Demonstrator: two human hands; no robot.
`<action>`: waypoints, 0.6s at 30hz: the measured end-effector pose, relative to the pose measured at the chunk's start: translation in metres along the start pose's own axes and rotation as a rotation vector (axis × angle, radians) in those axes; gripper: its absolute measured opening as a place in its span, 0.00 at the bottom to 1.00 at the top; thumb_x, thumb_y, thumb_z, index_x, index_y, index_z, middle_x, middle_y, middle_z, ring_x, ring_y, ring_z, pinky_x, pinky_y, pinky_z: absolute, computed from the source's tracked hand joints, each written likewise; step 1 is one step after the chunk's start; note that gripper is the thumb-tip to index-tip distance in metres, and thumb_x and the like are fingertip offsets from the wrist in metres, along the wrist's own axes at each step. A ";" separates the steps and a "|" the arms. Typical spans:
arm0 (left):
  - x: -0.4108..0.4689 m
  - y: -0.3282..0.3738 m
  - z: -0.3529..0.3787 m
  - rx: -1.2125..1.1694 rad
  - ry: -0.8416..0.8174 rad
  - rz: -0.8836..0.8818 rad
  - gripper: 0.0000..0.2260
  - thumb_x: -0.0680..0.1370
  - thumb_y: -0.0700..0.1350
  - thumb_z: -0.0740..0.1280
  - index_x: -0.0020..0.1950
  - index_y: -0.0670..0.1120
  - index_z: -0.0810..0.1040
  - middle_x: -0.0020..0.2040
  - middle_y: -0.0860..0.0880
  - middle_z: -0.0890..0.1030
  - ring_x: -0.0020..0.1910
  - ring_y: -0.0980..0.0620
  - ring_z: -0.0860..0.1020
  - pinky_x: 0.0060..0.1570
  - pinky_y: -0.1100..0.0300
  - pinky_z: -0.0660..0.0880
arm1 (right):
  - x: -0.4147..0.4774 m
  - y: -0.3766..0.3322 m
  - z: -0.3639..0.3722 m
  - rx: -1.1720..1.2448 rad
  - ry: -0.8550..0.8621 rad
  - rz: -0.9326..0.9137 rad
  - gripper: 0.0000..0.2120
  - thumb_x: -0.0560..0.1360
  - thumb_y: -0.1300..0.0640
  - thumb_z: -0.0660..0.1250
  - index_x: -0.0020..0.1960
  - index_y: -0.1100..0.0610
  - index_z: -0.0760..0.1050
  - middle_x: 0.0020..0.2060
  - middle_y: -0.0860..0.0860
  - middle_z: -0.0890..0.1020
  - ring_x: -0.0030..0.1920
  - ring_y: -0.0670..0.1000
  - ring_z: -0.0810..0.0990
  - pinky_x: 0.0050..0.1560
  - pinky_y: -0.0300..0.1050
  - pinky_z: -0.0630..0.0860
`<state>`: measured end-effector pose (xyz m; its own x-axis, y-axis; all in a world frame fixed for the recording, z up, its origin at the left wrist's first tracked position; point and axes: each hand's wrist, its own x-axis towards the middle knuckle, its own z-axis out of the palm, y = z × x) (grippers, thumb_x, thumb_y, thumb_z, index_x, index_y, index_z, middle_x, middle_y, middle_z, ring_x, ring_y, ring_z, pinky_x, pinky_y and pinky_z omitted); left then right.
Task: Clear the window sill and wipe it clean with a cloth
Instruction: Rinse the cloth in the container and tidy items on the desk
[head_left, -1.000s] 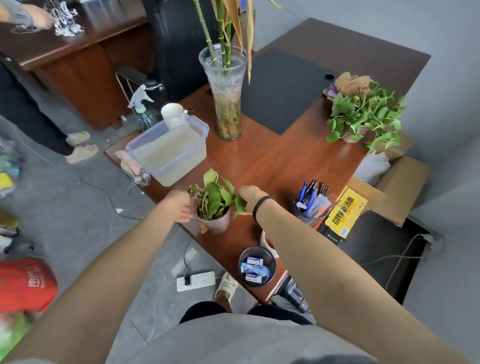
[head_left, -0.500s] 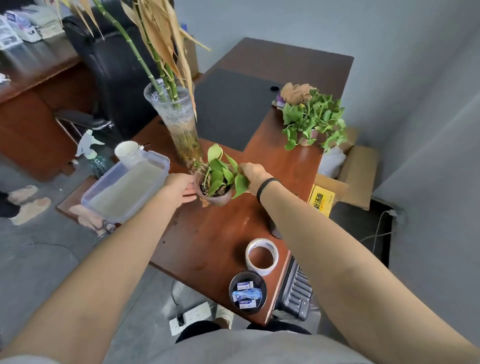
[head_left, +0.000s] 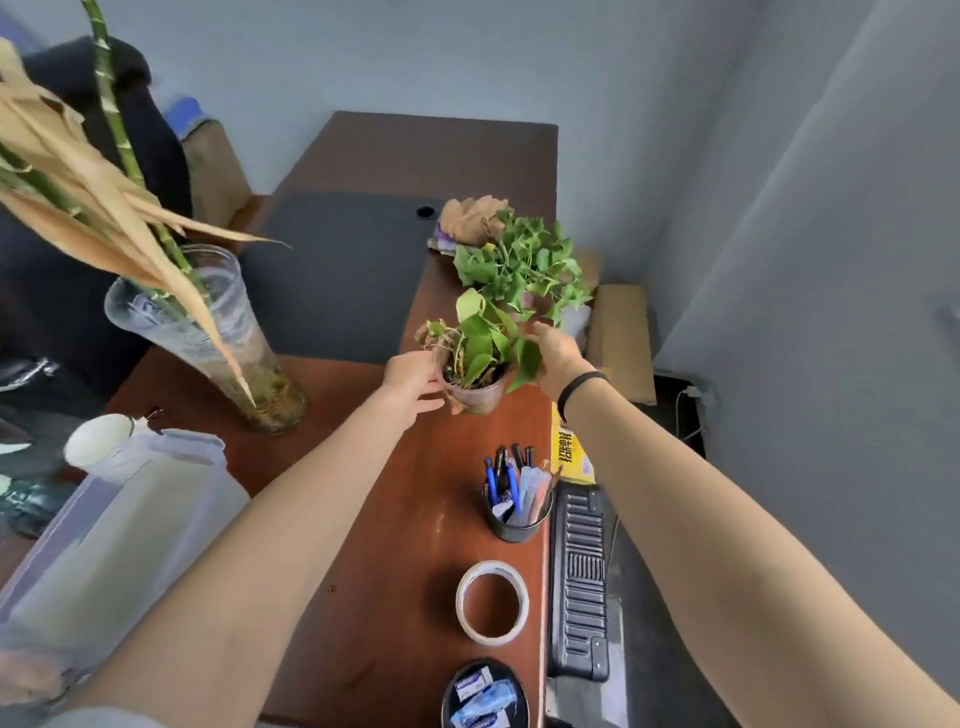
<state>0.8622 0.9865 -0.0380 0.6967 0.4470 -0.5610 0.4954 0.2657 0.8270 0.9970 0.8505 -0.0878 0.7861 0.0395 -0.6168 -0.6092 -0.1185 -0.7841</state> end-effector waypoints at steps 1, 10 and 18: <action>0.008 0.001 0.007 0.004 -0.013 -0.003 0.11 0.80 0.45 0.61 0.60 0.45 0.76 0.50 0.46 0.79 0.50 0.48 0.77 0.52 0.51 0.74 | 0.005 -0.001 -0.004 0.043 0.017 0.018 0.29 0.72 0.45 0.66 0.67 0.60 0.68 0.61 0.56 0.76 0.59 0.60 0.76 0.61 0.59 0.73; 0.075 -0.001 0.057 0.047 -0.069 -0.055 0.14 0.80 0.38 0.57 0.64 0.43 0.74 0.58 0.43 0.79 0.51 0.48 0.77 0.47 0.53 0.73 | 0.010 -0.005 -0.026 0.236 0.084 0.085 0.17 0.76 0.49 0.63 0.57 0.60 0.72 0.48 0.55 0.78 0.41 0.53 0.77 0.44 0.47 0.77; 0.100 -0.008 0.078 0.057 -0.075 -0.097 0.15 0.80 0.36 0.56 0.66 0.42 0.73 0.60 0.42 0.77 0.54 0.46 0.77 0.48 0.53 0.73 | 0.031 0.001 -0.032 0.228 0.108 0.106 0.25 0.77 0.46 0.60 0.68 0.60 0.67 0.62 0.56 0.76 0.55 0.56 0.75 0.49 0.48 0.74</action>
<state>0.9686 0.9626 -0.1039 0.6799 0.3560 -0.6411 0.5897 0.2543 0.7665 1.0241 0.8195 -0.1060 0.7161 -0.0687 -0.6946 -0.6866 0.1104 -0.7186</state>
